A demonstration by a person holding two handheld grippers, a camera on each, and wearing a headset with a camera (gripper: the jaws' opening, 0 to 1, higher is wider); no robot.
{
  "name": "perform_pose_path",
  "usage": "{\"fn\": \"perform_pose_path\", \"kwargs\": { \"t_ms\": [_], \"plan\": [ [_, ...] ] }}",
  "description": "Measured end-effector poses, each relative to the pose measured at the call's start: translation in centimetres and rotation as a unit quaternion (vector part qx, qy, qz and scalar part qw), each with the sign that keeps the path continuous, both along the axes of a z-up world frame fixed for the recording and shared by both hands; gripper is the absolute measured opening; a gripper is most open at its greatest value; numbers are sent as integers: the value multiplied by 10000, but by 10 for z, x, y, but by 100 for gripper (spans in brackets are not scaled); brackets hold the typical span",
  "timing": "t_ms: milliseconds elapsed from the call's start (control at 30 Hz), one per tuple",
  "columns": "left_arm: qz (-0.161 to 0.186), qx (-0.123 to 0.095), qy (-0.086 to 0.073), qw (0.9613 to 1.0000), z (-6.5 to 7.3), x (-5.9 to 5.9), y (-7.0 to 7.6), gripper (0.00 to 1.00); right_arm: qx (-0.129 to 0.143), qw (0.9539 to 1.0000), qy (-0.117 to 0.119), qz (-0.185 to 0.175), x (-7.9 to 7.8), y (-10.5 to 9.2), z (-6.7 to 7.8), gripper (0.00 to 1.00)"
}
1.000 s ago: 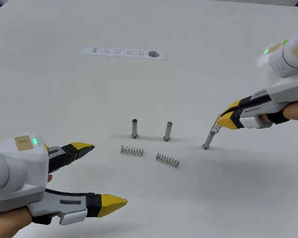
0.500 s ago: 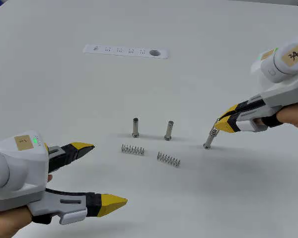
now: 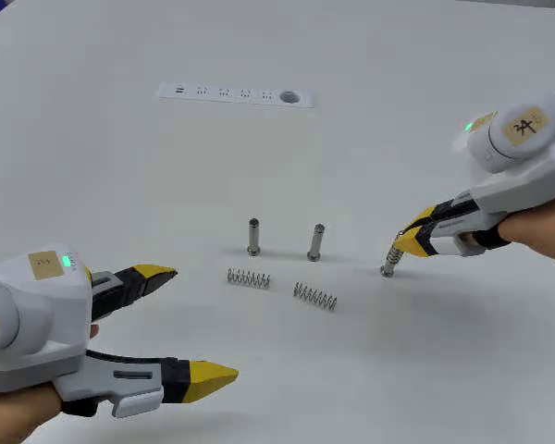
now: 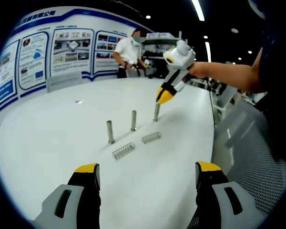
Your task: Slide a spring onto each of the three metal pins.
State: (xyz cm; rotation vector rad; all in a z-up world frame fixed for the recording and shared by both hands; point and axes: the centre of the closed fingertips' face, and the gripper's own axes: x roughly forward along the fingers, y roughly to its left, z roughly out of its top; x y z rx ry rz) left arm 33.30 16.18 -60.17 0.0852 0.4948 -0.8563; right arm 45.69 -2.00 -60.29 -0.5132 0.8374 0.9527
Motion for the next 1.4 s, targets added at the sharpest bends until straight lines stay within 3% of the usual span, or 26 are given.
{"fn": "perform_pose_path", "kwargs": {
  "t_ms": [967, 1400],
  "plan": [
    [11, 27, 7, 10000, 0, 0, 3, 84, 18, 9997, -69, -241, 12, -3, -18, 12],
    [5, 39, -7, 10000, 1, -1, 3, 84, 28, 9996, -162, -212, 13, -5, -17, 16]
  ]
}}
